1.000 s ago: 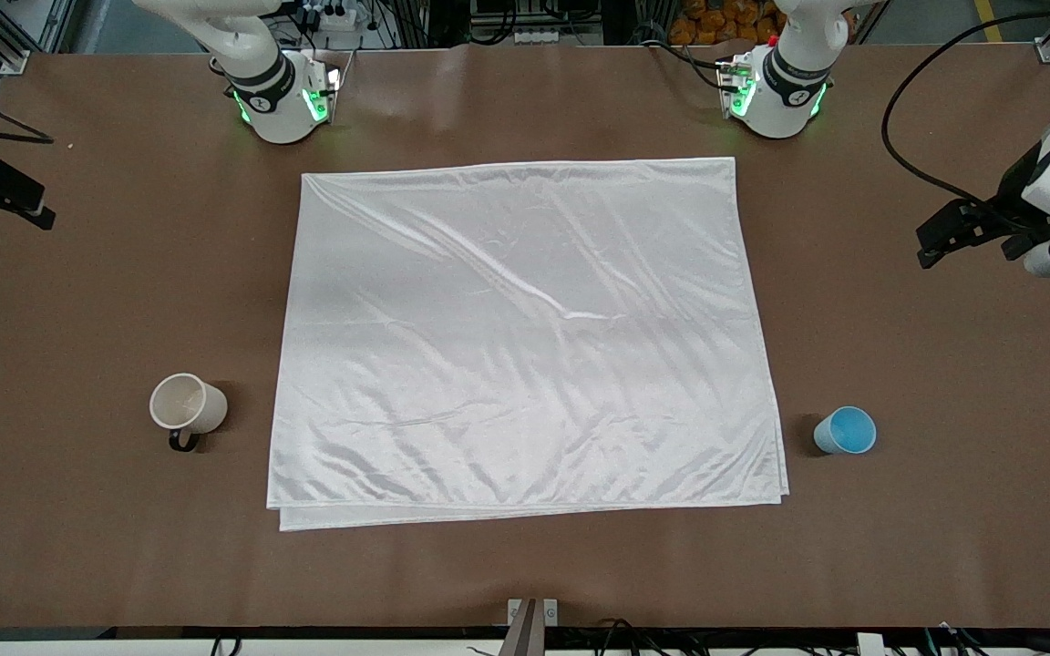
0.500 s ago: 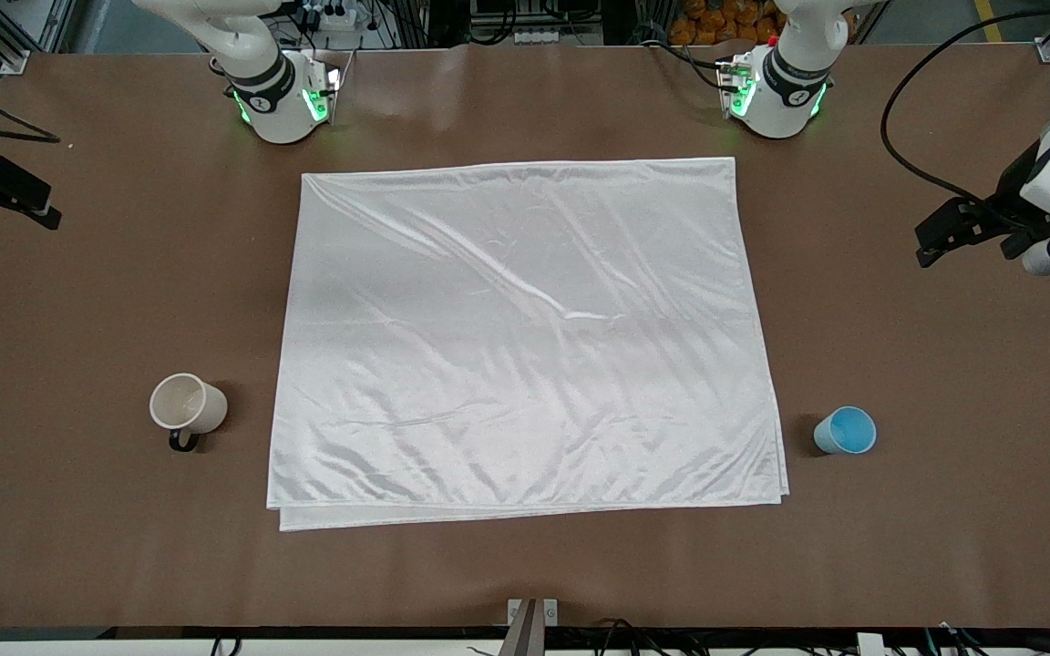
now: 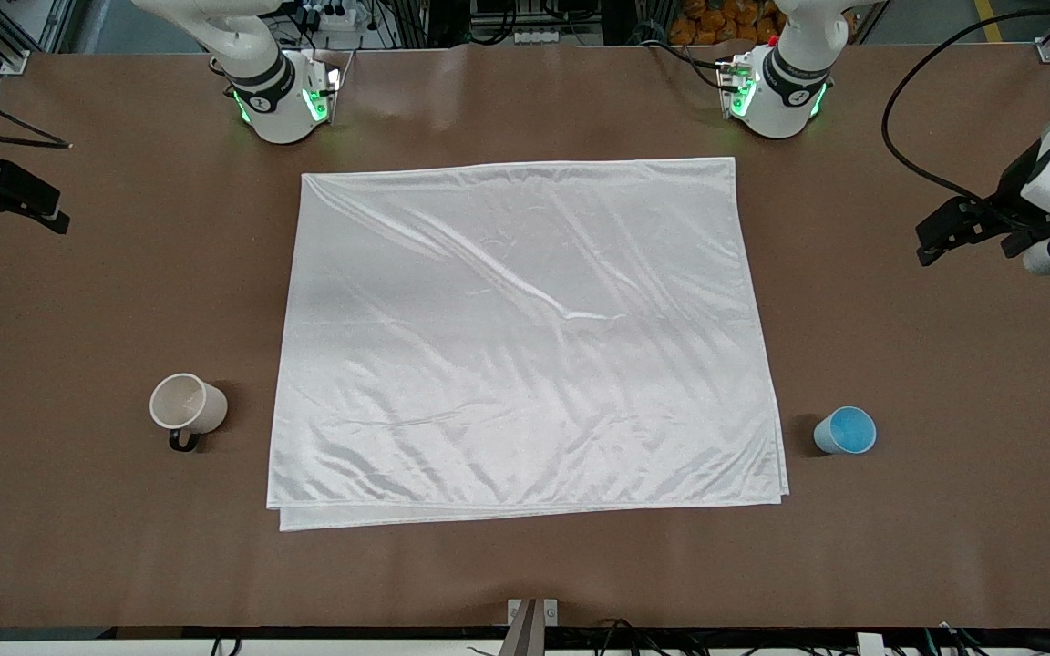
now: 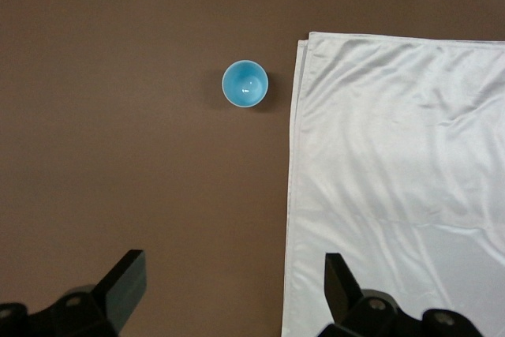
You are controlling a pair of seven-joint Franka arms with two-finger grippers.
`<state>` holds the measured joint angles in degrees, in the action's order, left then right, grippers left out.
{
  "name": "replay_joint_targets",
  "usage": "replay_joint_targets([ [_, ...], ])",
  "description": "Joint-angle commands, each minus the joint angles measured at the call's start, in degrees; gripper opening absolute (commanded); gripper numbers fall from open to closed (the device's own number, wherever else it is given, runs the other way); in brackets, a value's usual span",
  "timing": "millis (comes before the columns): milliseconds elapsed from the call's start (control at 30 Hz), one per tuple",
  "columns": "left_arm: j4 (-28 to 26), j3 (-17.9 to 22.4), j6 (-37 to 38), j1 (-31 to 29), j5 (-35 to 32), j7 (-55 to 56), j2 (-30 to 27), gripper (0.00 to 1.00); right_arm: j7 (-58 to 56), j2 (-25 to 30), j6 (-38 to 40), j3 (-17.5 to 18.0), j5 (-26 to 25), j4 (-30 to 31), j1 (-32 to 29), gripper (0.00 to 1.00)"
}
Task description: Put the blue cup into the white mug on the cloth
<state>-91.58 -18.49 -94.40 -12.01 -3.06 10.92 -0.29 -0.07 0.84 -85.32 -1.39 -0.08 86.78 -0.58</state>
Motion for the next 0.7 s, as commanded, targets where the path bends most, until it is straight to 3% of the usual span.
replay_joint_targets([
  [0, 0.0, 0.3, 0.8, -0.9, 0.4, -1.4, -0.1, 1.0, -0.1, -0.7, -0.5, -1.4, -0.4, 0.3, 0.8, 1.0],
  [667, -0.1, 0.3, -3.1, -2.0, -2.2, -1.3, 5.7, 1.0, -0.1, -11.3, -8.4, -2.2, 0.0, -0.4, 0.6, 1.0],
])
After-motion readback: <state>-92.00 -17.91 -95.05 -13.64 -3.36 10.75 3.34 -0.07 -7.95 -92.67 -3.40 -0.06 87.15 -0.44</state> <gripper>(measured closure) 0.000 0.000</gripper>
